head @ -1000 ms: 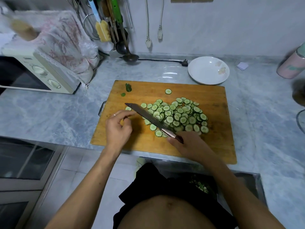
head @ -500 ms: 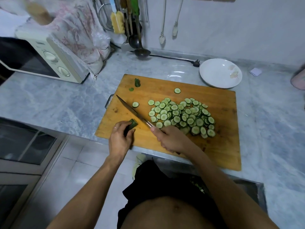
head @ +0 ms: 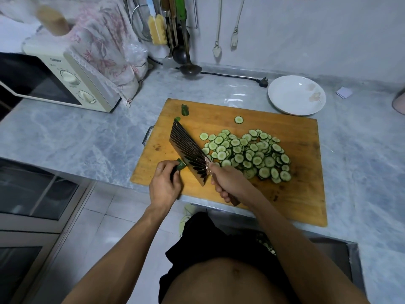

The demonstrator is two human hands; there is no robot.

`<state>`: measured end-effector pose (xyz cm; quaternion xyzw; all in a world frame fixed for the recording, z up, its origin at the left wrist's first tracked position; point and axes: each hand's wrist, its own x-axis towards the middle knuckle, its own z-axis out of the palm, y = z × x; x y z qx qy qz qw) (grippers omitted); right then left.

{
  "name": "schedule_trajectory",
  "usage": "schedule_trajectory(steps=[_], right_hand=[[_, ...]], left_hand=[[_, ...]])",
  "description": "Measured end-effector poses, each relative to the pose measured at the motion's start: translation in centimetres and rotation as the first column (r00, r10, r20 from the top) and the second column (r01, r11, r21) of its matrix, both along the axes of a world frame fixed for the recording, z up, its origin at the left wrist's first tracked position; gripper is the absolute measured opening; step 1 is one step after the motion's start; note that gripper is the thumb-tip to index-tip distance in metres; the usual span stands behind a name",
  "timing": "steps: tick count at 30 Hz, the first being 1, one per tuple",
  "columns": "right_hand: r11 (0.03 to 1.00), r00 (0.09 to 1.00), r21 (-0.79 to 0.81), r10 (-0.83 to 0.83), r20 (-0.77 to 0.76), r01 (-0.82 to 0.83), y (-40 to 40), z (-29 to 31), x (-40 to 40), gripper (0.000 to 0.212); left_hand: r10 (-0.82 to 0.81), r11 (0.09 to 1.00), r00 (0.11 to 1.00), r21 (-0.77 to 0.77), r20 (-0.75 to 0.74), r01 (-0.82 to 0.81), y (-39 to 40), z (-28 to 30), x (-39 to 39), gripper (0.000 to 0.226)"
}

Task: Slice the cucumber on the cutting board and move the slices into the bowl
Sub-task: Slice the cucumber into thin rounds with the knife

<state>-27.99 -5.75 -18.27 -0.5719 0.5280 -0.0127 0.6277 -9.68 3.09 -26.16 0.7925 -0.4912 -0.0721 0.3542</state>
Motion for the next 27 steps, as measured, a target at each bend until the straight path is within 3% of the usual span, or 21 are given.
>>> schedule_trajectory(steps=[3,6,8,14,19,27], right_hand=[[0.979,0.996,-0.184,0.080,-0.051,-0.088,1.0,-0.1,0.3,0.061],[0.875,0.966,-0.409,0.229,-0.124,-0.260,1.9,0.6,0.3,0.060],[0.821,0.949,-0.475,0.275,-0.155,-0.316,2.4,1.1,0.1,0.057],[0.756,0.933,-0.548,0.313,-0.178,-0.358,4.2,2.3,-0.7,0.055],[0.776,0.938,-0.527,0.292,-0.188,-0.347,5.3,2.9,-1.4,0.053],[0.819,0.950,-0.482,0.274,-0.148,-0.311,5.5,2.8,-1.3,0.056]], left_hand=[[-0.049,0.999,0.997,-0.008,0.065,0.049,0.1,0.0,0.3,0.034],[-0.081,0.997,0.988,0.029,0.129,0.077,0.1,-0.2,0.5,0.038],[-0.100,0.995,0.984,0.041,0.150,0.095,0.1,-0.3,0.5,0.031],[-0.071,0.997,0.989,0.031,0.126,0.068,-0.2,-0.3,0.2,0.027],[-0.092,0.996,0.991,0.002,0.098,0.092,-0.1,-0.2,0.2,0.040],[-0.058,0.998,0.998,-0.006,0.003,0.058,-0.1,-0.8,0.3,0.034]])
